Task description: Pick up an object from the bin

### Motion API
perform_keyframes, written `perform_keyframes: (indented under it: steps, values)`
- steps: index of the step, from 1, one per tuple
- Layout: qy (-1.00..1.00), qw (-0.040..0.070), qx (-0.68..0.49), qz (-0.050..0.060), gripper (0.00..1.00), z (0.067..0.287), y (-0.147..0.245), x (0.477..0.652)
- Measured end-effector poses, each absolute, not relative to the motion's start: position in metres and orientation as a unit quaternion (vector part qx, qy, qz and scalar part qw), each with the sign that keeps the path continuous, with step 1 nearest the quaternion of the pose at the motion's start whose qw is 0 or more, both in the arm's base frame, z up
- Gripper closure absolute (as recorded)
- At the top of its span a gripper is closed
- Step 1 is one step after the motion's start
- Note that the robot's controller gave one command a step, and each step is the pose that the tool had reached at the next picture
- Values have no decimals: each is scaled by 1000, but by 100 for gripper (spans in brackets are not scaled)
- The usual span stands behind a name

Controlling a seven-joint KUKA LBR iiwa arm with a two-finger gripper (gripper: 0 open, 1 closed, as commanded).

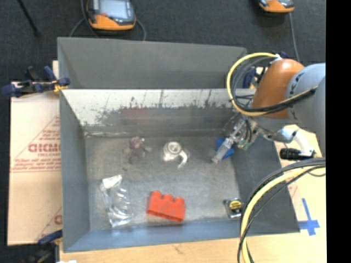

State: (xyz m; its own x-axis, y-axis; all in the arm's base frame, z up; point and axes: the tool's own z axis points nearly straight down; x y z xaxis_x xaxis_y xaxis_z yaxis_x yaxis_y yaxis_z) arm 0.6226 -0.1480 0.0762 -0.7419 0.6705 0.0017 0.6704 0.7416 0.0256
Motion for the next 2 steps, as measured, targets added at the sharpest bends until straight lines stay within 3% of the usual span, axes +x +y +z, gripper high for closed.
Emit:
perform_keyframes:
  steps: [1, 2]
  values:
    - [945, 4, 326, 8, 0, 75, -151, 624]
    - [945, 5, 328, 6, 100, 75, -156, 623]
